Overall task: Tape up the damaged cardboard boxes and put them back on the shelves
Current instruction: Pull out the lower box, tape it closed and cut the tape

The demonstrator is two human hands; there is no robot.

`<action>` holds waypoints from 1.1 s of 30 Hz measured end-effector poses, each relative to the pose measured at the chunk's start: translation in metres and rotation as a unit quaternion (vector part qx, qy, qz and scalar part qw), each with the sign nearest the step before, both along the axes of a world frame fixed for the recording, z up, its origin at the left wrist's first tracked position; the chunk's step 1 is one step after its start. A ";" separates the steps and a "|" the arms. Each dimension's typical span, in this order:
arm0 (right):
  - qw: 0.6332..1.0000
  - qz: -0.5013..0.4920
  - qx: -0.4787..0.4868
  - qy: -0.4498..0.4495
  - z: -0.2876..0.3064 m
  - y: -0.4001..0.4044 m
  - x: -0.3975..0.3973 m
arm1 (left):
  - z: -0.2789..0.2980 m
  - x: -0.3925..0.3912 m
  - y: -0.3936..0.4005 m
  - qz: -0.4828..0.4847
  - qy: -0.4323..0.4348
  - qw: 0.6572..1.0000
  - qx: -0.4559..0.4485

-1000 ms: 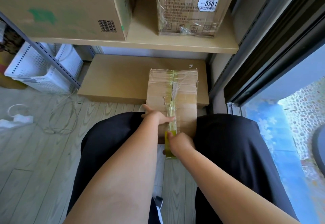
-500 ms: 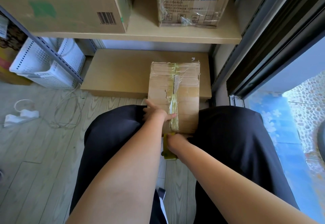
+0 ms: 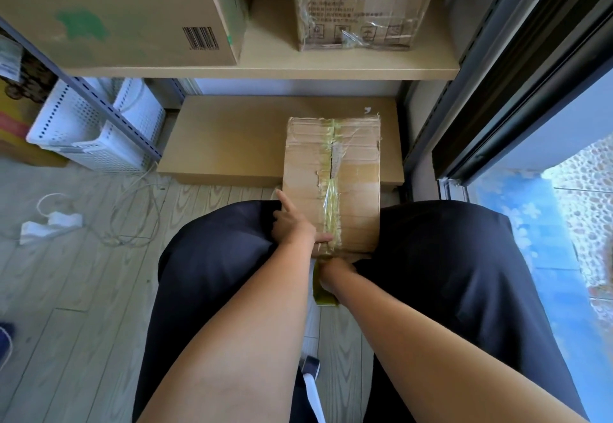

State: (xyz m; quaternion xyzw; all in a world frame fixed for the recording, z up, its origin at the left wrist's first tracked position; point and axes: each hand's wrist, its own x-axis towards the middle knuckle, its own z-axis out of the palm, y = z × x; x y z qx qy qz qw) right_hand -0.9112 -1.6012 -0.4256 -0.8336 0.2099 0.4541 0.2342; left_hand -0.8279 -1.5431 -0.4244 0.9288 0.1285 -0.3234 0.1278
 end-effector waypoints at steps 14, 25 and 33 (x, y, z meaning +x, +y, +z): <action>0.919 -0.370 -0.039 -0.132 -0.002 -0.055 0.035 | -0.021 -0.018 0.023 0.044 0.017 0.993 -0.105; 0.868 -0.349 0.011 -0.353 0.008 -0.085 0.065 | 0.008 0.032 0.028 0.088 -0.161 0.952 -0.245; 0.830 -0.318 0.039 -0.458 0.006 -0.097 0.093 | 0.004 0.067 0.026 0.069 -0.240 0.915 -0.318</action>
